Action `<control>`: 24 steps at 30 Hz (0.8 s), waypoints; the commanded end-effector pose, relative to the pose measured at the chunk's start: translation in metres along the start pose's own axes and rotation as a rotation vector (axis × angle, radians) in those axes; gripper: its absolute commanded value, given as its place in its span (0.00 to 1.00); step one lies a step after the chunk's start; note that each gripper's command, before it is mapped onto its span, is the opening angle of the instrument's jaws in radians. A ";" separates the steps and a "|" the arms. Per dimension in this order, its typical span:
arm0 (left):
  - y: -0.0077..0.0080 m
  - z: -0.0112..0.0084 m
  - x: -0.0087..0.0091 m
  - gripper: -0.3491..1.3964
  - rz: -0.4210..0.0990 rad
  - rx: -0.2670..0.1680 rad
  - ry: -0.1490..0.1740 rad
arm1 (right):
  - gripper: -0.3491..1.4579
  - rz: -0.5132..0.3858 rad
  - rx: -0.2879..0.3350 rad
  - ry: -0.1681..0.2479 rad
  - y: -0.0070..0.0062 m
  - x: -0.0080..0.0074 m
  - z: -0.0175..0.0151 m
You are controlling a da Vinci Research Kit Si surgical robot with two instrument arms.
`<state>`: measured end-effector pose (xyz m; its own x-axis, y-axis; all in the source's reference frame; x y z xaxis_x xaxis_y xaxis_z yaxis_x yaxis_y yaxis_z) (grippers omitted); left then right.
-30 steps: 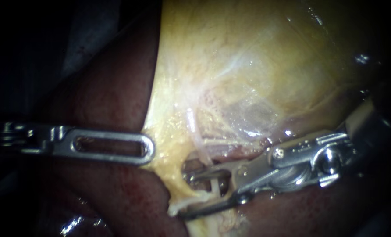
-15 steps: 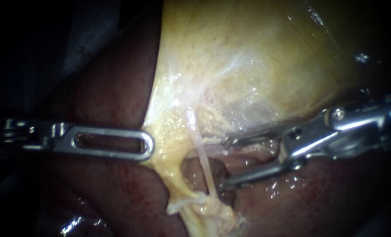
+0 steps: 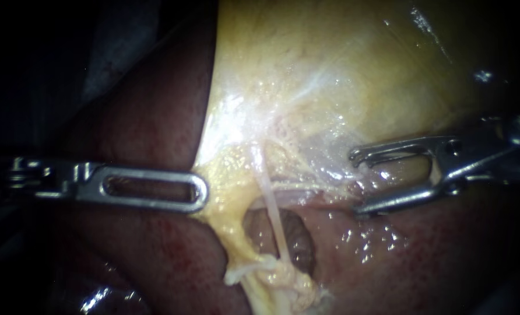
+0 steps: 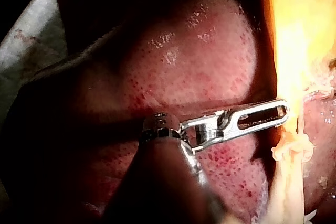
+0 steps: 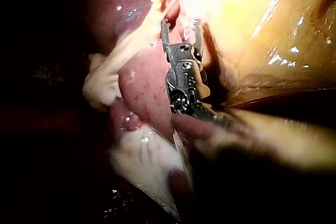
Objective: Going back first clip left tube
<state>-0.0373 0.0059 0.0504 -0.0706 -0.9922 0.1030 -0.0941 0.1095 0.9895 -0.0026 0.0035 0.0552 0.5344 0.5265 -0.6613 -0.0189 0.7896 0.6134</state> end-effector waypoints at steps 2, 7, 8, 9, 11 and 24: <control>0.0003 0.0002 0.0000 0.00 0.001 -0.003 -0.001 | 0.43 0.001 -0.001 0.000 0.0000 0.0000 0.0000; 0.0021 0.0016 0.0004 0.00 0.009 -0.007 -0.002 | 0.43 0.001 -0.001 0.000 0.0000 -0.0001 -0.0001; 0.0025 0.0019 0.0004 0.00 0.011 -0.006 -0.005 | 0.43 0.001 -0.001 0.000 0.0000 -0.0002 -0.0001; 0.0029 0.0022 0.0005 0.00 0.013 -0.006 -0.003 | 0.43 0.001 -0.001 0.000 -0.0001 -0.0002 -0.0002; 0.0037 0.0031 0.0005 0.00 0.016 -0.006 -0.002 | 0.43 0.001 -0.001 0.000 -0.0001 -0.0002 -0.0002; 0.0054 0.0049 0.0006 0.00 0.022 -0.006 0.007 | 0.43 0.002 -0.004 0.000 -0.0003 -0.0005 -0.0006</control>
<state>-0.0427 0.0062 0.0553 -0.0654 -0.9898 0.1262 -0.0862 0.1317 0.9875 -0.0033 0.0032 0.0551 0.5340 0.5275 -0.6607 -0.0224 0.7900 0.6127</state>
